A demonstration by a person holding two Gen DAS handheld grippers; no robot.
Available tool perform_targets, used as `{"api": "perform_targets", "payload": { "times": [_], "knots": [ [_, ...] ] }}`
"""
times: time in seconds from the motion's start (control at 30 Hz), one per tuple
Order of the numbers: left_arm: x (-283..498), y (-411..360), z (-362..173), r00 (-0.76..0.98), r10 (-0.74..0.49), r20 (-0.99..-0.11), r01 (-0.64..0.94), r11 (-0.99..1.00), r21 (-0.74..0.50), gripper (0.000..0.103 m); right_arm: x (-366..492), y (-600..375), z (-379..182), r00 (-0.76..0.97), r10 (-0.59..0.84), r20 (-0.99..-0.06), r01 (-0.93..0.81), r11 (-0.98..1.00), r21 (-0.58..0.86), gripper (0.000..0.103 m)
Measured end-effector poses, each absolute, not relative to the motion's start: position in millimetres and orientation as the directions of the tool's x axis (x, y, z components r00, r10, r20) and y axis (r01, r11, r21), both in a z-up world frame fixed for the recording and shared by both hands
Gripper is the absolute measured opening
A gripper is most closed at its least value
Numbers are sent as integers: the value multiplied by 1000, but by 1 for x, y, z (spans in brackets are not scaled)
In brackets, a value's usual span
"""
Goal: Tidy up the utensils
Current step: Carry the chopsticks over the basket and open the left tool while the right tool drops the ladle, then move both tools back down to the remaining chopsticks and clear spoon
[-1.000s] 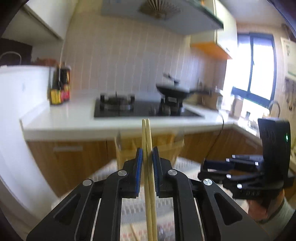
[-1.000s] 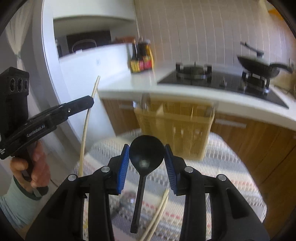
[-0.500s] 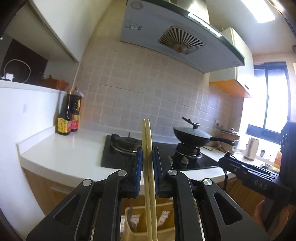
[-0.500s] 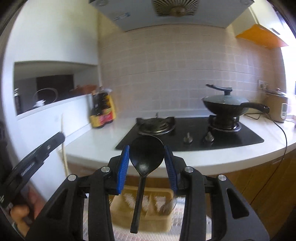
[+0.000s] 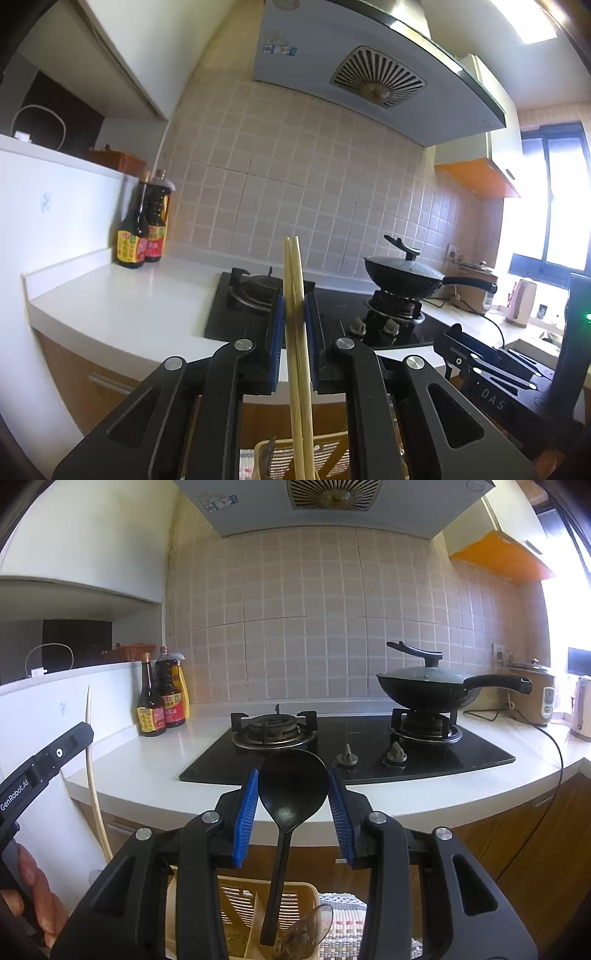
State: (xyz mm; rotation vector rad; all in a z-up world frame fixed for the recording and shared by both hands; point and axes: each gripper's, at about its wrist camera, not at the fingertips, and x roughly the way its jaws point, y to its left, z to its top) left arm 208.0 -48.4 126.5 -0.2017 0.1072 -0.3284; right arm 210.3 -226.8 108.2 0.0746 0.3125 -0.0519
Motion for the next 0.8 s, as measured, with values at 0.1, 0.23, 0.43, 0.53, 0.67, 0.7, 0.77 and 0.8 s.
{"api": "perform_targets", "payload": {
  "times": [0.1,0.23,0.43,0.53,0.67,0.7,0.77,0.8],
  "knots": [
    [206,-51,123,941,-332,-69,313,929,-199,10,209,-224,102,948,-45,-315,62,997,47,35],
    [199,-52,120,932,-354,-79,337,925,-177,12,199,-222,98,950,-62,-305,75,997,31,38],
    [175,-39,122,913,-391,-119,364,910,-199,42,175,-228,100,938,-8,-347,38,996,77,47],
    [156,-33,124,904,-402,-149,373,909,-187,44,155,-231,106,932,23,-363,18,994,109,47],
    [126,-29,124,888,-410,-210,383,910,-158,48,123,-225,113,923,42,-383,-2,995,104,47],
    [120,-28,123,883,-412,-226,384,910,-156,49,115,-223,114,919,54,-391,-14,994,105,47],
    [110,-25,121,868,-422,-260,390,905,-168,49,106,-217,114,904,55,-424,-15,995,96,47],
    [107,-23,120,859,-429,-280,394,903,-174,49,102,-214,114,896,53,-440,-15,996,90,47]
  ]
}}
